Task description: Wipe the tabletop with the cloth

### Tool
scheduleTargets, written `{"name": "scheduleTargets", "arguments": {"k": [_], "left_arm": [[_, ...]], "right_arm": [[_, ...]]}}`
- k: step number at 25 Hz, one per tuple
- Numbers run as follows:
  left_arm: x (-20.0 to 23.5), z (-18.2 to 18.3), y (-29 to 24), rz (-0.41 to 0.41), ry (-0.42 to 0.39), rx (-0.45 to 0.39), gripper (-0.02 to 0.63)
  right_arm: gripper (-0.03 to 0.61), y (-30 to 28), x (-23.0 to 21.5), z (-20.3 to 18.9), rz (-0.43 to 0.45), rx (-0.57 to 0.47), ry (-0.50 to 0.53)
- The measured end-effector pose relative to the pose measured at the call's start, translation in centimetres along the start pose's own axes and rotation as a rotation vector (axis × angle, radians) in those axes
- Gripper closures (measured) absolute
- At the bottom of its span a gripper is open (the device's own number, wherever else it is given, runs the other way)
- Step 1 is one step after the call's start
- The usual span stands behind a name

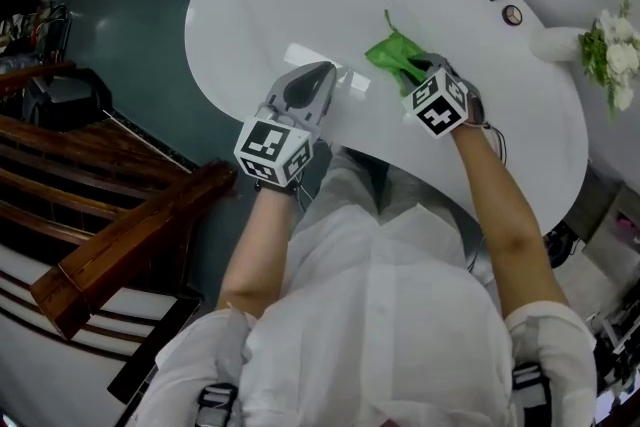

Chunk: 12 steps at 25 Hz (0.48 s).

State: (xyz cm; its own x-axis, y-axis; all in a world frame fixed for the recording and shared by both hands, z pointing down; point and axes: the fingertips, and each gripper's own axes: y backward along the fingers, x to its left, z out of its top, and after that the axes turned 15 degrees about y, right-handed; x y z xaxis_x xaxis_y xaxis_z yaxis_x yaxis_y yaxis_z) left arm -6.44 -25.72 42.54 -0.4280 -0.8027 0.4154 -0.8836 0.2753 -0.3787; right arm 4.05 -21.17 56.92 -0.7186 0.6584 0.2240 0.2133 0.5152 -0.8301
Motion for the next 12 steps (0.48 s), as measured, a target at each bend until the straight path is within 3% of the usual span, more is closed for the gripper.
{"name": "scheduleTargets", "arguments": {"k": [8, 12], "left_arm": [[2.6, 1.6, 0.9, -0.016, -0.01, 0.014, 0.586], [3.9, 2.2, 1.4, -0.005, -0.01, 0.022, 0.586]], "right_arm": [[0.505, -0.3, 10.2, 4.0, 0.178, -0.039, 0.113], [0.504, -0.6, 14.9, 6.4, 0.303, -0.07, 0.228]]}}
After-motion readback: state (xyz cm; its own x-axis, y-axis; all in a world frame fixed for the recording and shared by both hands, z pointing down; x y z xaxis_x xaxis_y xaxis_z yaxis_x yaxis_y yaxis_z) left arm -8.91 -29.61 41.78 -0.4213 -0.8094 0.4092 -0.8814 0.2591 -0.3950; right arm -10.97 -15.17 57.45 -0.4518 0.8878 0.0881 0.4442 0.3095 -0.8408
